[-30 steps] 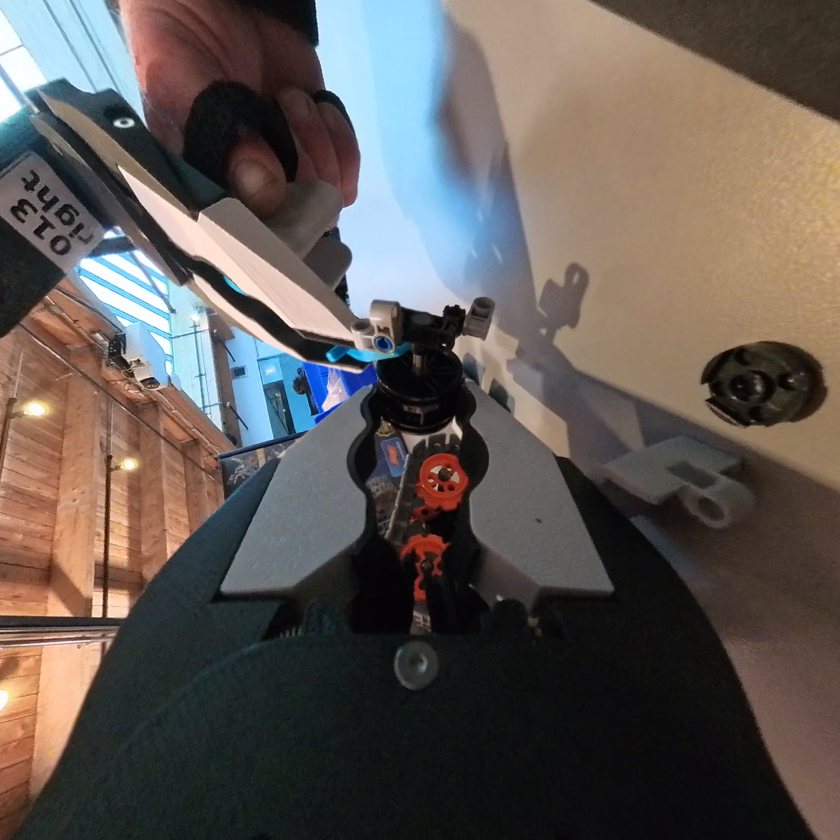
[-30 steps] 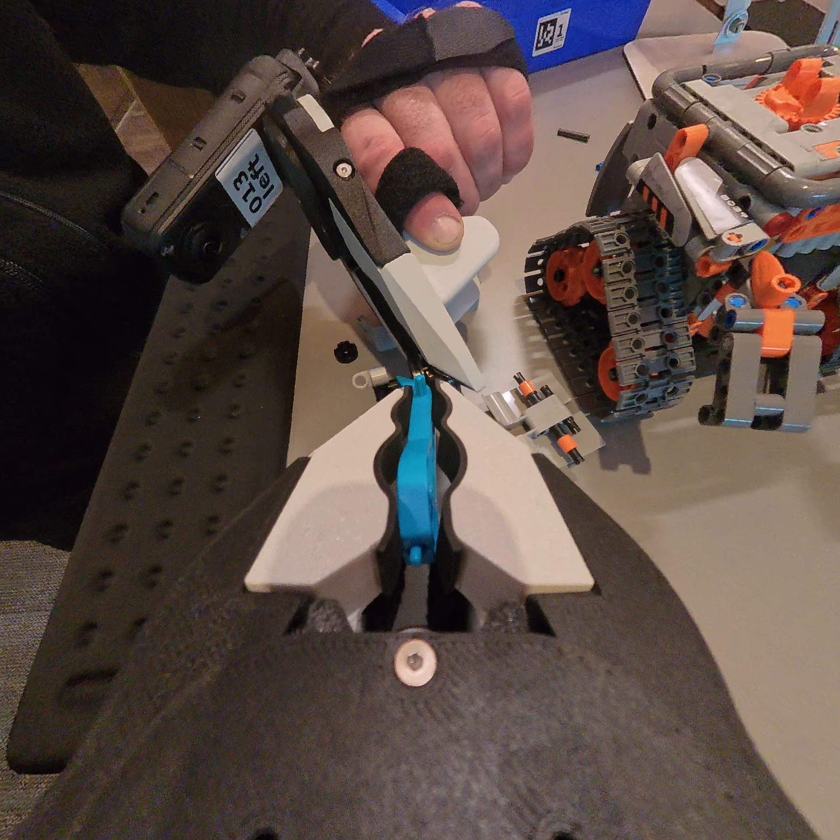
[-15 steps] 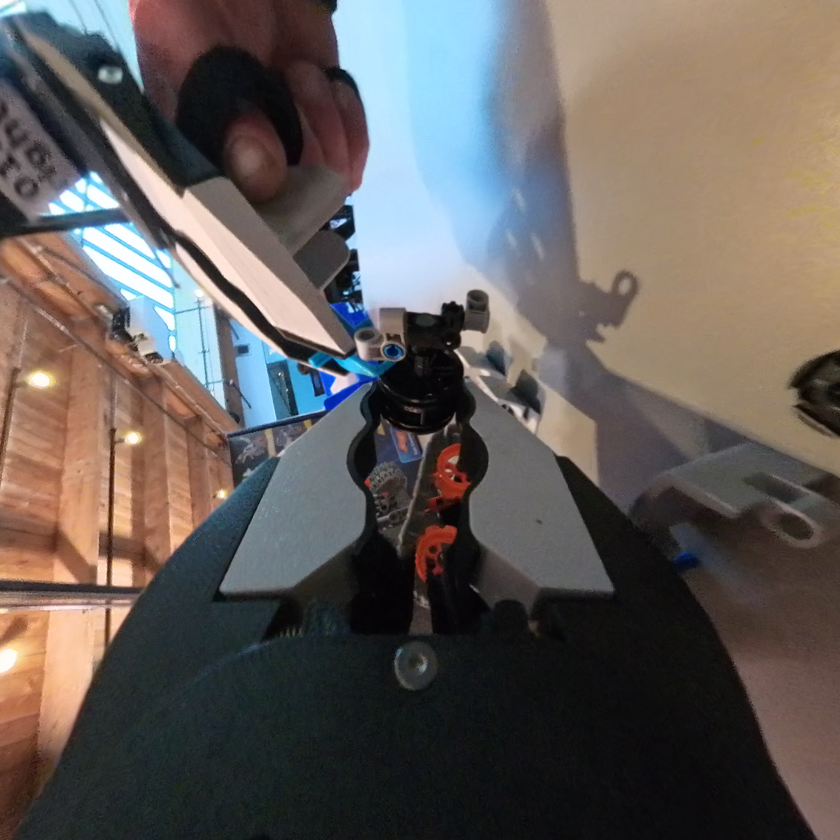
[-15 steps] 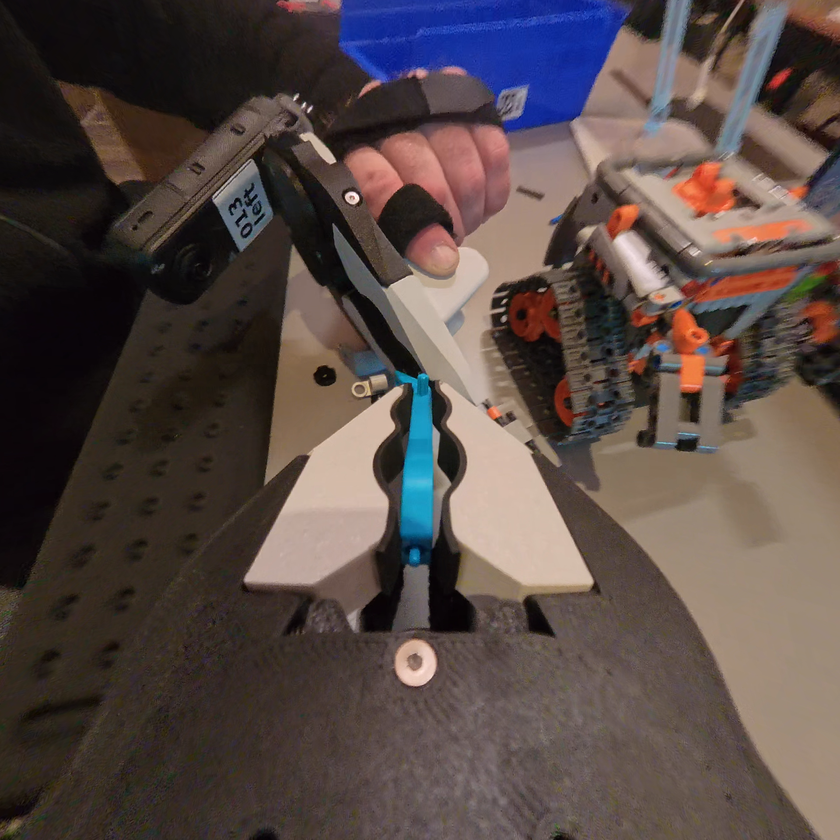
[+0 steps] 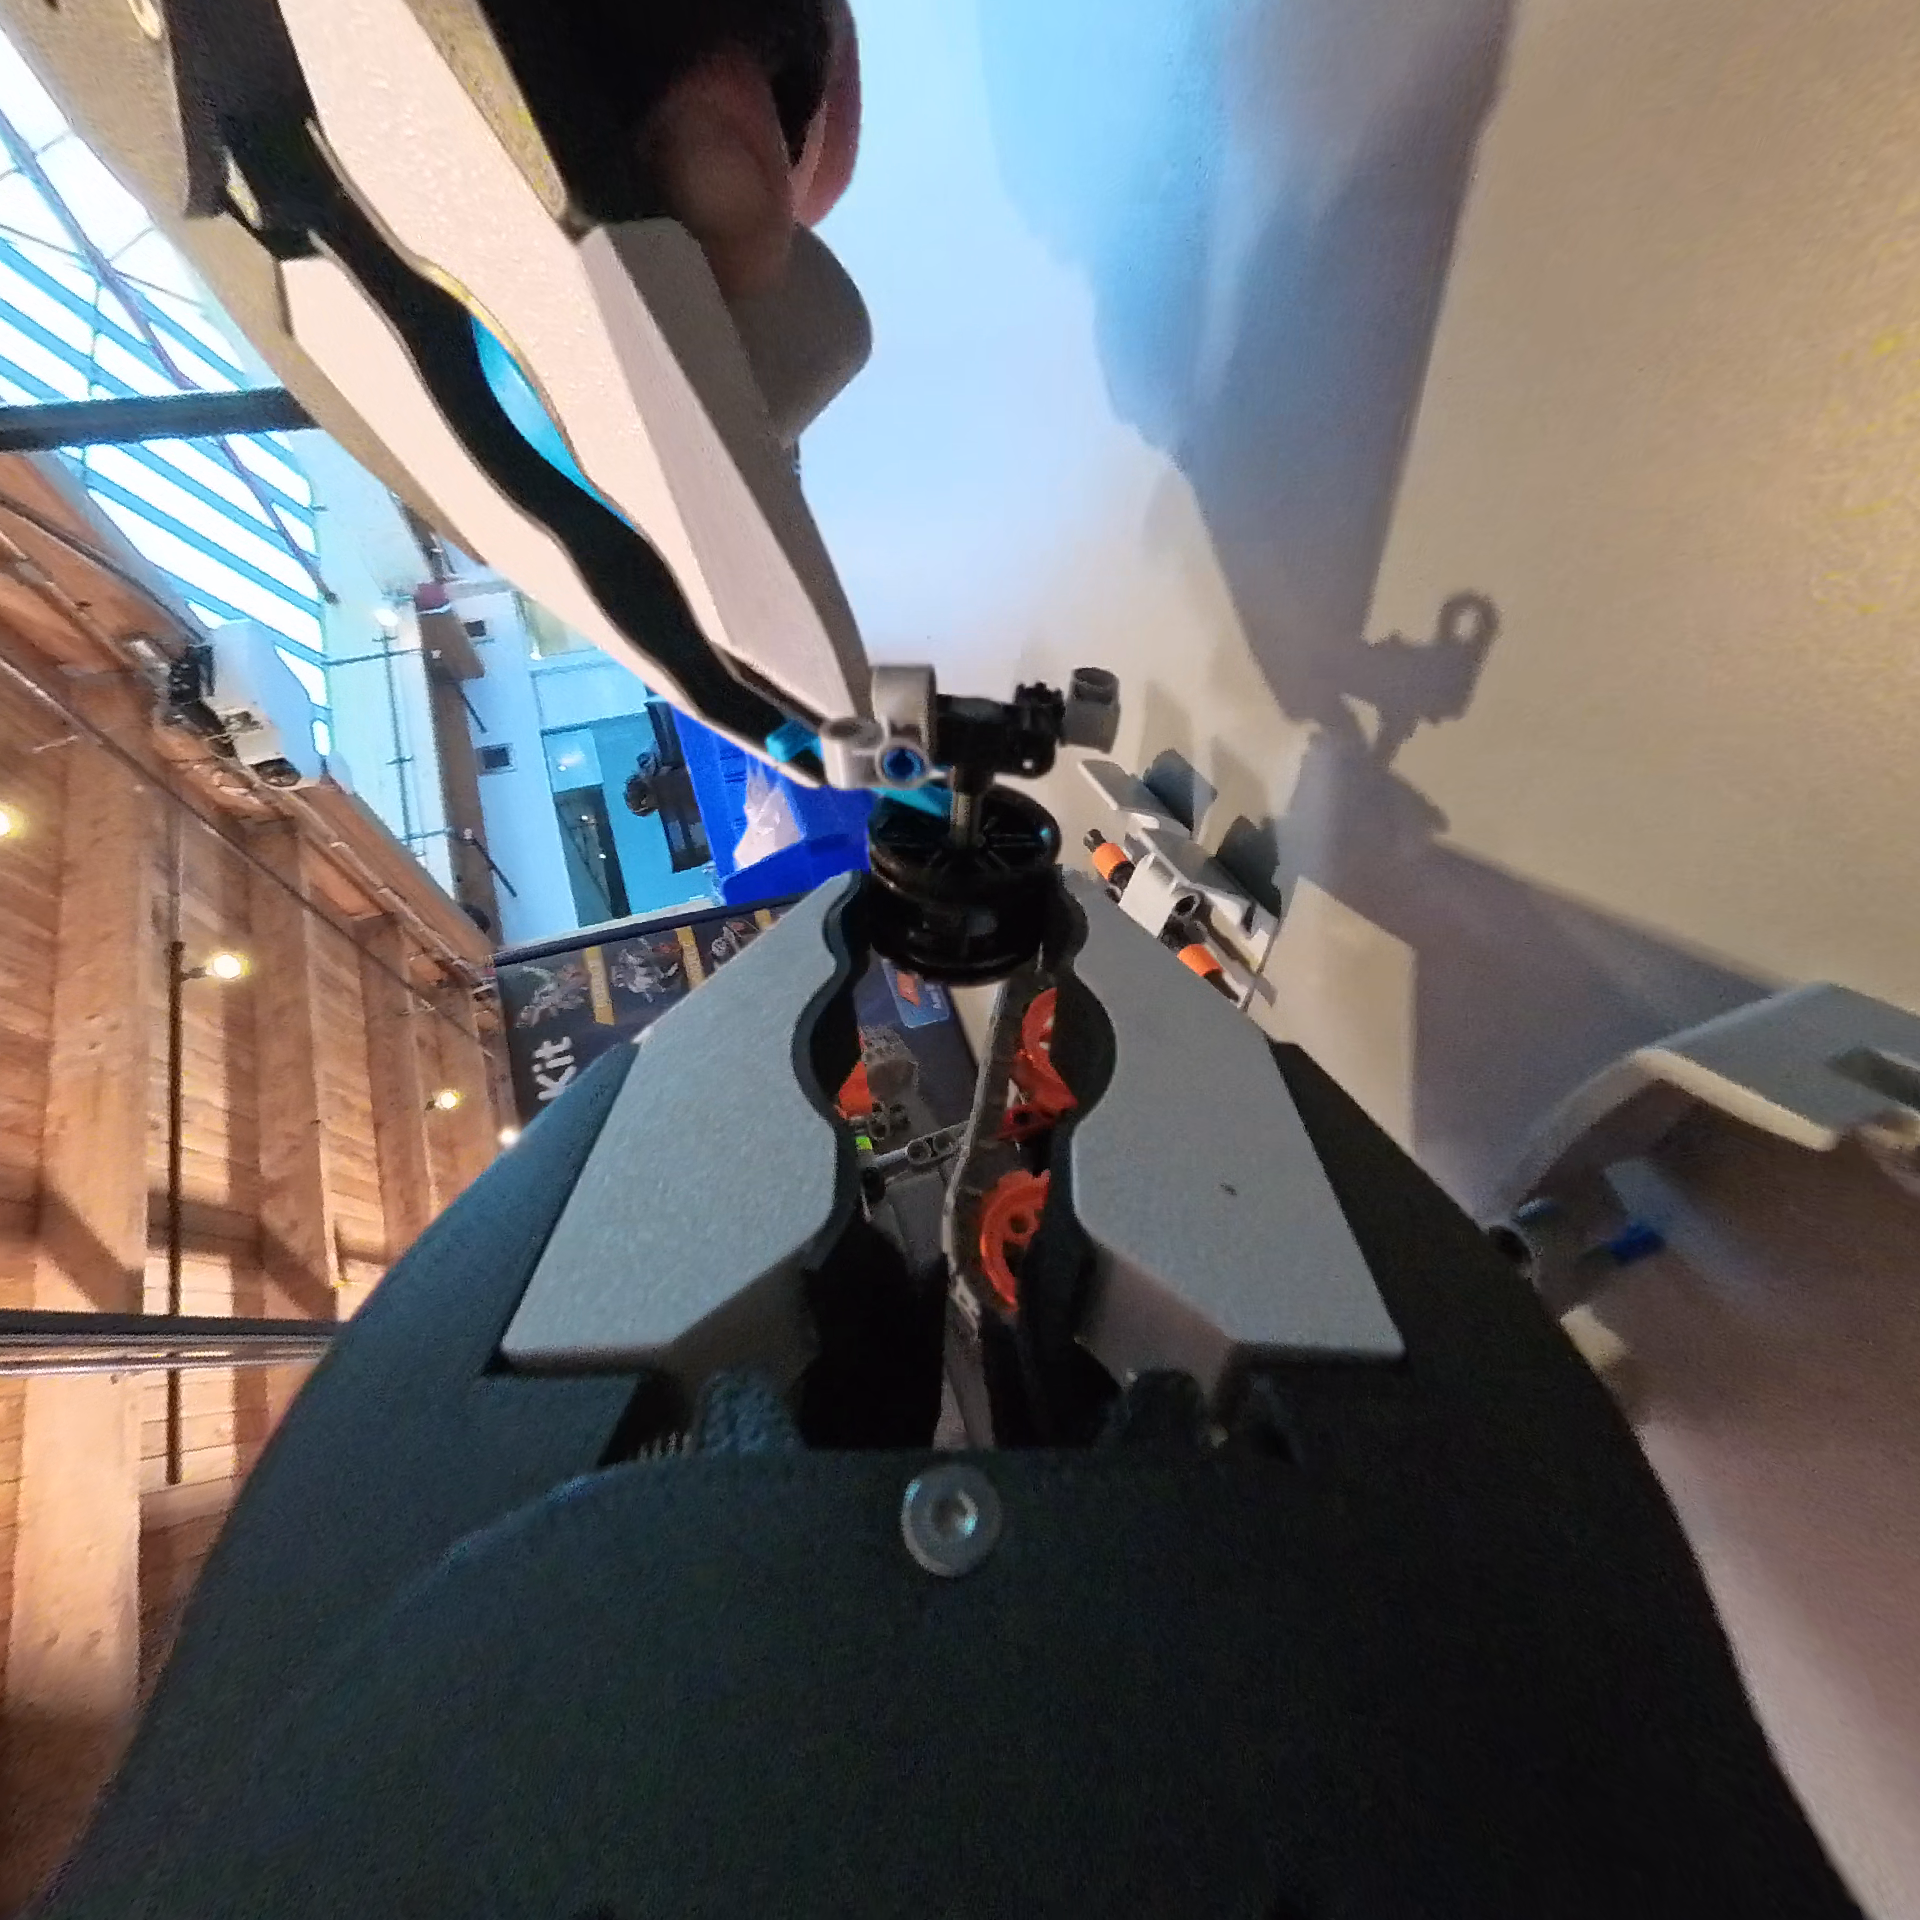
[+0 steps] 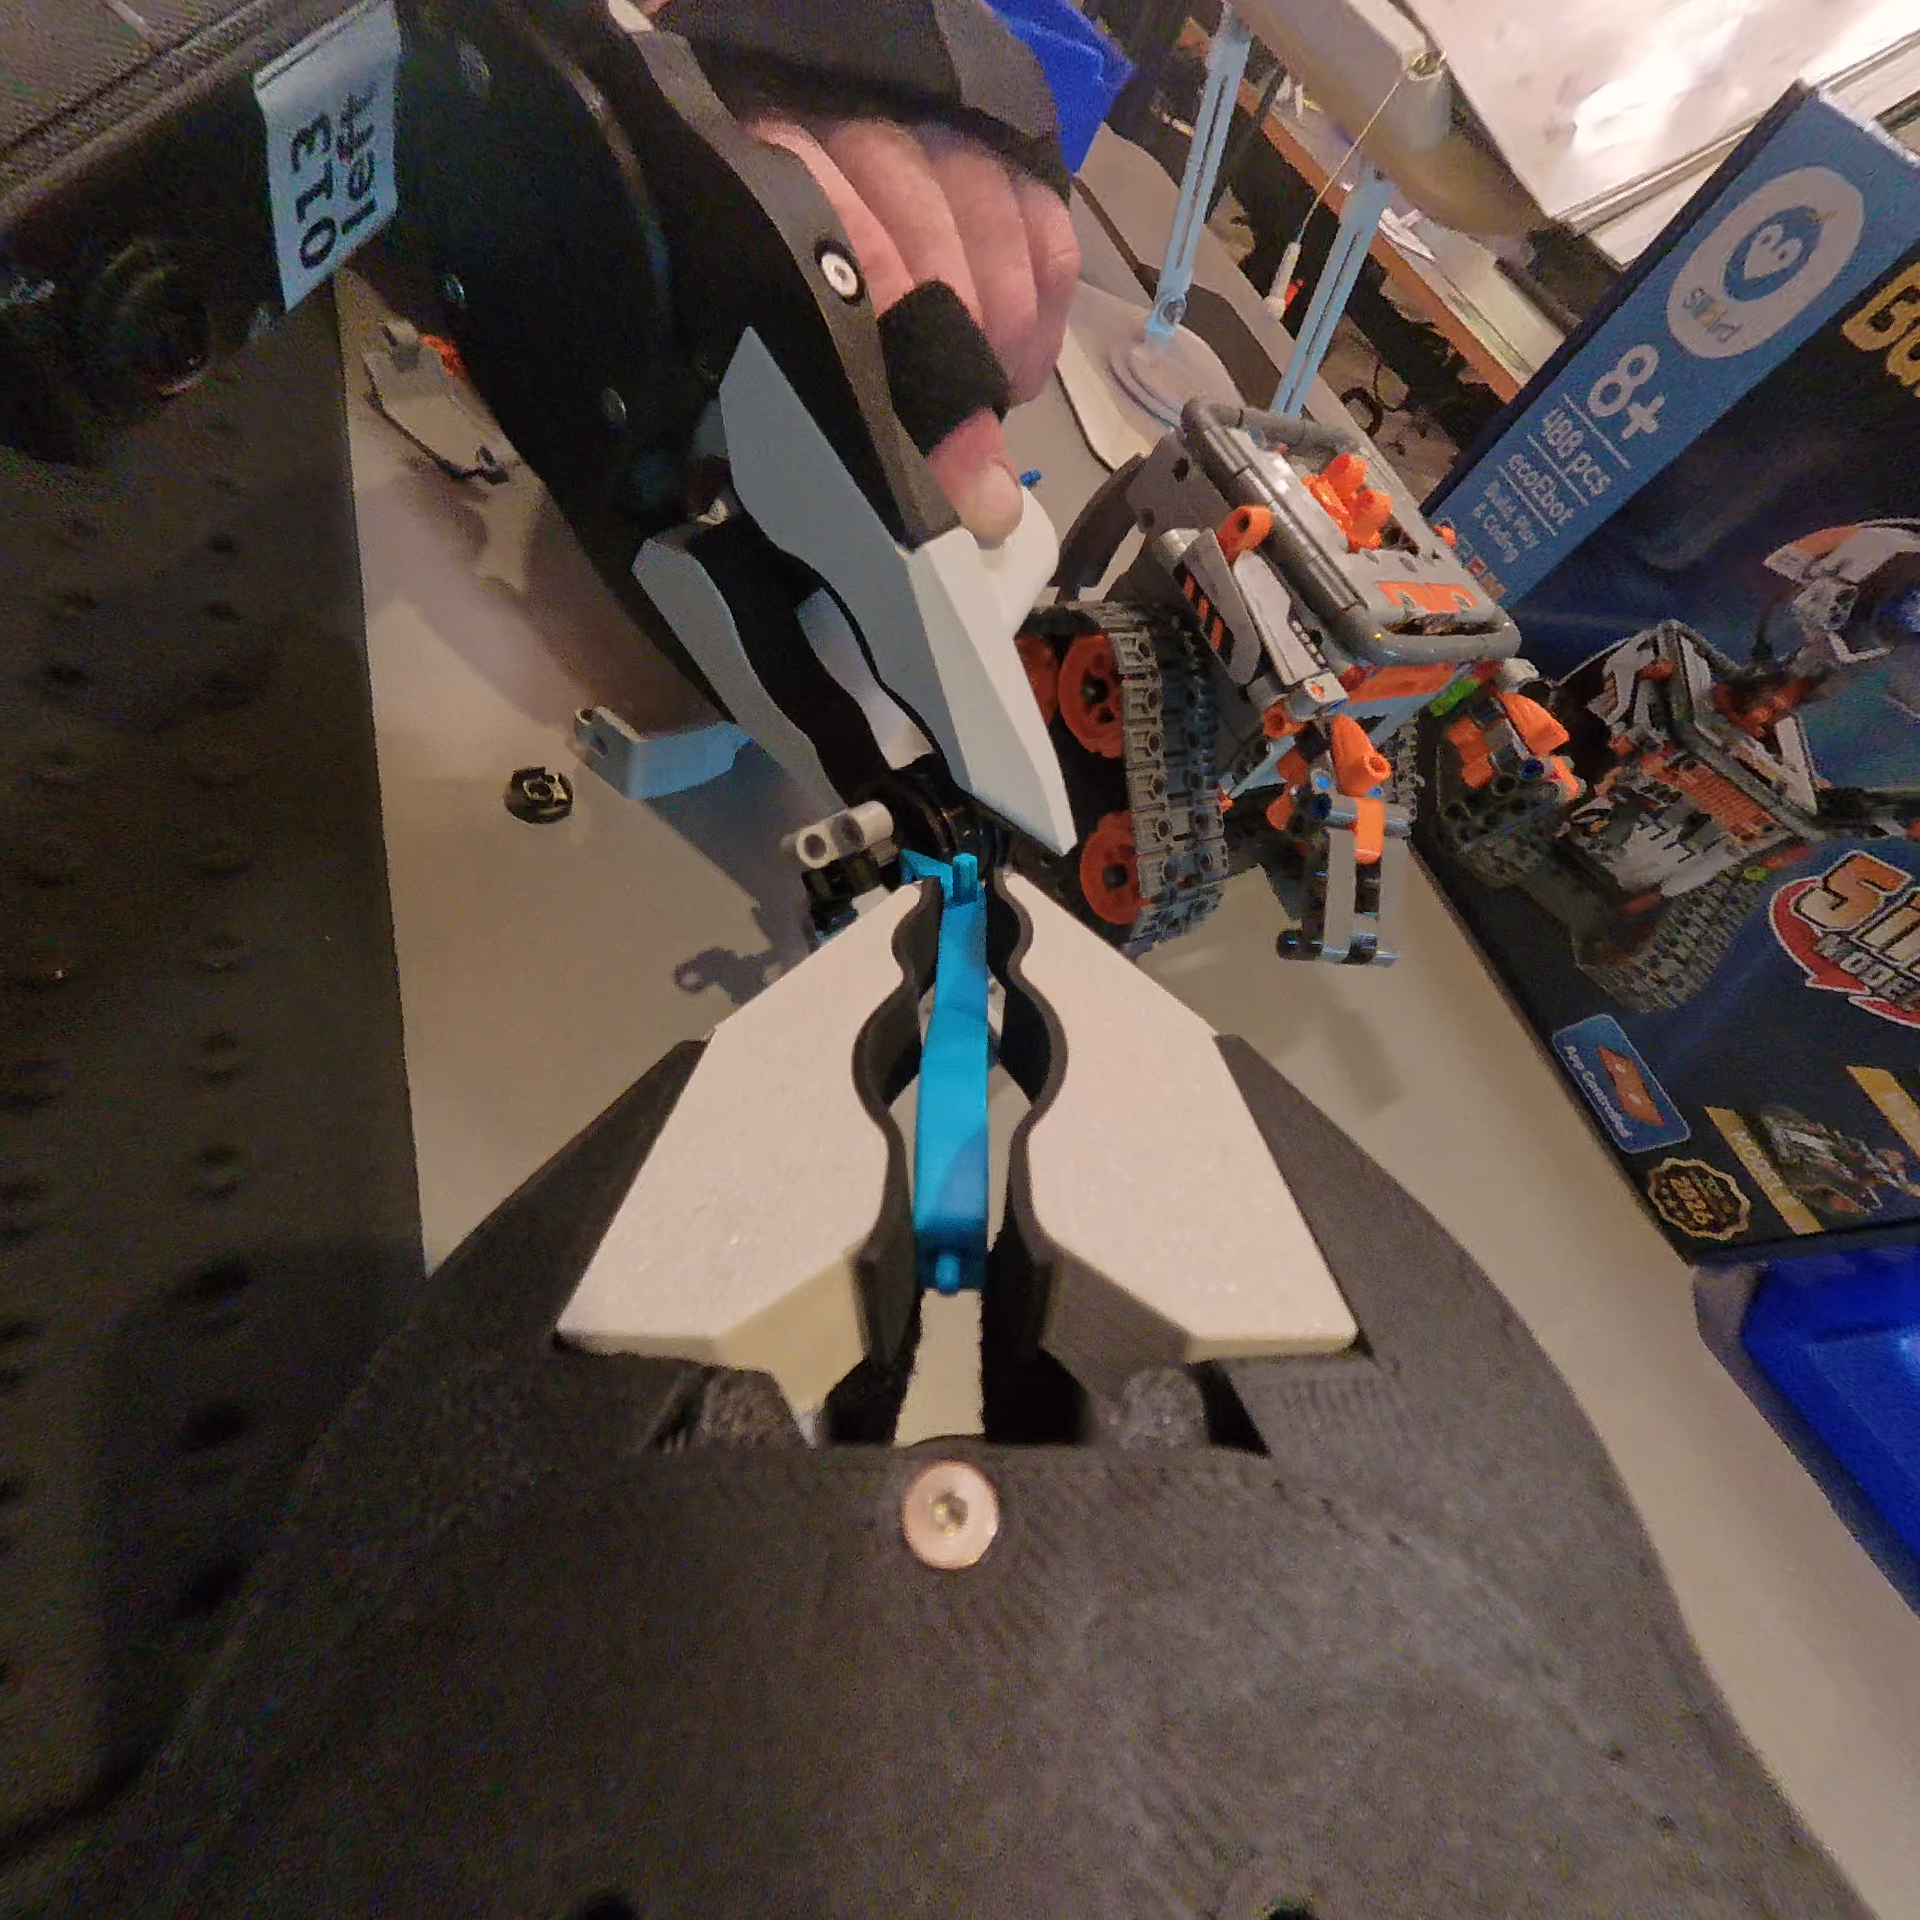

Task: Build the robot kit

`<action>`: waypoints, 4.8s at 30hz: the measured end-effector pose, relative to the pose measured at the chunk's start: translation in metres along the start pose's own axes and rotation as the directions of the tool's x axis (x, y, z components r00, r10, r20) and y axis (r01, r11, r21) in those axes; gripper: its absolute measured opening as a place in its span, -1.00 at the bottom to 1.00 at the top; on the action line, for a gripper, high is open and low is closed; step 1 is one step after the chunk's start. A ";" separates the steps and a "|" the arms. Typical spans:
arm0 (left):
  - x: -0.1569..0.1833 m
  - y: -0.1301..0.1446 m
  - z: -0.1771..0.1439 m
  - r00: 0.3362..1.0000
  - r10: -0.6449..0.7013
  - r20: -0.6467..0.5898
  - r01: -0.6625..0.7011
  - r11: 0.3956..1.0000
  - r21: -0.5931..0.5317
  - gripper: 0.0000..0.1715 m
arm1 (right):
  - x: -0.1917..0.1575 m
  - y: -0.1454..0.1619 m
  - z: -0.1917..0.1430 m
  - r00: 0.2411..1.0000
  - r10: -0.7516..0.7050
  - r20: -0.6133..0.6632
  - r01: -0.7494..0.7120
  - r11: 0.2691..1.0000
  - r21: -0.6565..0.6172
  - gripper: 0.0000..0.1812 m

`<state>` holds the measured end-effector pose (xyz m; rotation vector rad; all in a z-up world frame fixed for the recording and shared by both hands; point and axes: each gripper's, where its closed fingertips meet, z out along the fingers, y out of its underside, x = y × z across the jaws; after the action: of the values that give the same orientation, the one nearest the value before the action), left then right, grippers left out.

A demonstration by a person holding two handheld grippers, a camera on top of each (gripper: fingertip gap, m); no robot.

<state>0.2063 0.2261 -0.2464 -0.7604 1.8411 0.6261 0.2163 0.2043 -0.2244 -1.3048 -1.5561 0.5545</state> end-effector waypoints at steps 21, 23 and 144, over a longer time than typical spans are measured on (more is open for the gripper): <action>0.029 -0.014 -0.002 0.980 0.175 -0.097 -0.170 0.984 0.055 -0.65 | -0.033 0.006 0.008 0.972 0.007 0.233 0.002 0.999 -0.041 -0.94; 0.032 -0.014 -0.001 0.980 0.173 -0.096 -0.169 0.984 0.050 -0.65 | -0.035 0.010 0.009 0.967 0.012 0.253 0.003 0.998 -0.061 -0.94; 0.059 -0.020 -0.012 0.586 -0.501 -0.637 0.501 0.842 -0.202 -0.64 | -0.022 0.039 0.015 0.911 0.408 0.063 -0.397 0.908 -0.133 -0.92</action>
<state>0.1962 0.1913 -0.2984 -1.6015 2.0991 -0.0633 0.2198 0.2001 -0.2709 -1.7315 -1.4104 0.7981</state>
